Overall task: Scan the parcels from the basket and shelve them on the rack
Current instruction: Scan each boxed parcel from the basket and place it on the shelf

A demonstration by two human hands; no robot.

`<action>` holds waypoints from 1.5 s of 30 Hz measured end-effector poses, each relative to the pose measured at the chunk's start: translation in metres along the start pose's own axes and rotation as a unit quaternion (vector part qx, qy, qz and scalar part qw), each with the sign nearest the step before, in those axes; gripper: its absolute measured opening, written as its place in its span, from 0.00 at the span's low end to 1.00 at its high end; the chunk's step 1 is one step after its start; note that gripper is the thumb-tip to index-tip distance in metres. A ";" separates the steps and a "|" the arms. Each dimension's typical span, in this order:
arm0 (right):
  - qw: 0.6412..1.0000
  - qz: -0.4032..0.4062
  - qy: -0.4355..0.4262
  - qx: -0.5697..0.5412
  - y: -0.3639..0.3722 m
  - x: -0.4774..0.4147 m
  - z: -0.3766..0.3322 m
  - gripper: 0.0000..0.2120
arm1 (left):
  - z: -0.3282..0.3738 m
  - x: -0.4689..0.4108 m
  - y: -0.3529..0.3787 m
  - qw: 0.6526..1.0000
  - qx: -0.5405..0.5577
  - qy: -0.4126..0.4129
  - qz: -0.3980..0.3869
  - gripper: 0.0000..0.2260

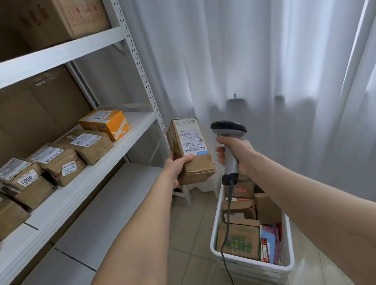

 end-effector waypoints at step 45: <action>0.989 -0.146 -0.005 0.001 0.431 -0.122 0.009 0.21 | 0.139 -0.144 -0.357 0.956 0.197 -0.010 0.219 0.22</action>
Point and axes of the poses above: each hand's wrist, its own x-axis away from the middle knuckle, its own y-axis out of the palm, z = x × y, the point moved 9 cm from there along -x, towards the middle knuckle, and after that the axes turned 5 degrees about z, right-handed, at the moved point
